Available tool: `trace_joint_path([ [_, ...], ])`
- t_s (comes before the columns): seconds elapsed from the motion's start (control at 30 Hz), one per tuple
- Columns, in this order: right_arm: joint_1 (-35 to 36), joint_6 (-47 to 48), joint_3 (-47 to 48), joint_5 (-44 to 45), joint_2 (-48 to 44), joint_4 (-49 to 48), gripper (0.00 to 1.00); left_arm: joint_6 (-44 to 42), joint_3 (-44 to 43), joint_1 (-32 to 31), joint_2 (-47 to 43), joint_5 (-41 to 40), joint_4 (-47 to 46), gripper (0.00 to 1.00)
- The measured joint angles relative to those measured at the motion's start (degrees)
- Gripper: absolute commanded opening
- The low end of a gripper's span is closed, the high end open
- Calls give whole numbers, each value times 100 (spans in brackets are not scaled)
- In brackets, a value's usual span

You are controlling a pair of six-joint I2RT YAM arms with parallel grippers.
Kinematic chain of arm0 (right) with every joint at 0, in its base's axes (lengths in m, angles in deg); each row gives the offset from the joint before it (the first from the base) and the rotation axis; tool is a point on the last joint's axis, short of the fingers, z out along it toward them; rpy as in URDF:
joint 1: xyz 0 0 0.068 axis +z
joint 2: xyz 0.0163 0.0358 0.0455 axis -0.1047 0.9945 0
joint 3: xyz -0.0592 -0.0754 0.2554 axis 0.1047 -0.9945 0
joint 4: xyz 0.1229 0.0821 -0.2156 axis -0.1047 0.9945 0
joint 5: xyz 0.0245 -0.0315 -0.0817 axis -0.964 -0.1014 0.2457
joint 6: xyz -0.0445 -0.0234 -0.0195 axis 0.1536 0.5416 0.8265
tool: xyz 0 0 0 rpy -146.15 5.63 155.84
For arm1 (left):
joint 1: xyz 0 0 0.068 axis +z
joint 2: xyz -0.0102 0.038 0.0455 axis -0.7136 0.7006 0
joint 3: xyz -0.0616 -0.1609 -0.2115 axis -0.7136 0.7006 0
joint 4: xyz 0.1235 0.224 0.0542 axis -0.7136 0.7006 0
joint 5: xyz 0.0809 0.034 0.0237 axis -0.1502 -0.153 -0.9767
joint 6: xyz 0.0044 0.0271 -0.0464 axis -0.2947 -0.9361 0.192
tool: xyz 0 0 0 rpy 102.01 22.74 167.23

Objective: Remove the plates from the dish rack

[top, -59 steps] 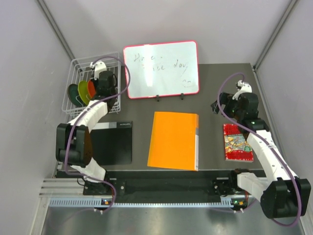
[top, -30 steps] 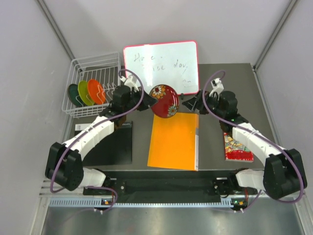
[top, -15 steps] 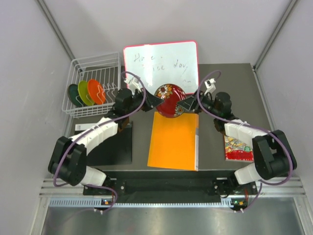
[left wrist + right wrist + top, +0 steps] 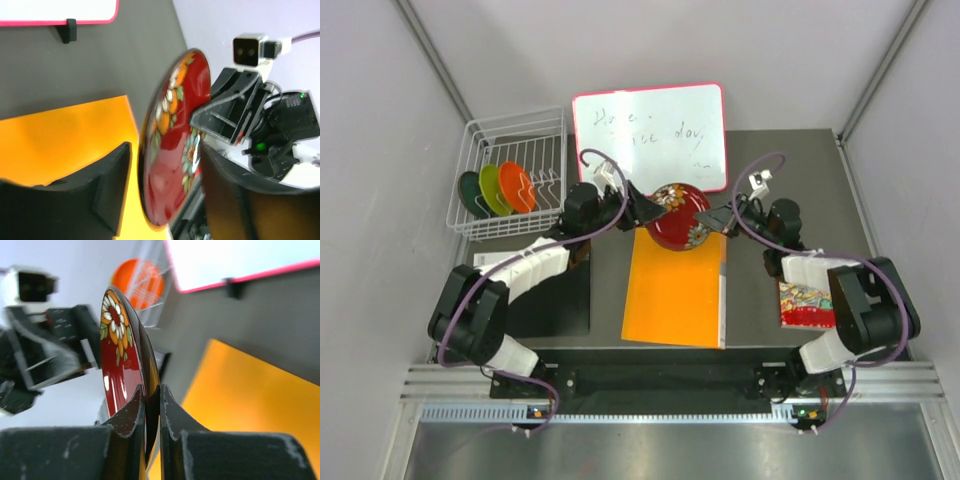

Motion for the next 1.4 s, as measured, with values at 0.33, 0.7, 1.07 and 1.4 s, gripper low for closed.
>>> trace_joint_path([
  [0.33,-2295,1650,457,1106,-1626,3543,0,-1797,-472,-61,-616,-1978,1482,99],
  [0.7,-3130,2321,1947,1799,330,4579,0,-2861,-841,684,-990,-3805,1991,99],
  [1.07,-3130,2273,2575,1644,1766,4503,12,-3077,-874,1803,-579,-4019,2041,99],
  [1.4,-3130,2339,2575,1919,2000,4540,52,-3117,-874,2400,-81,-3989,2070,99],
])
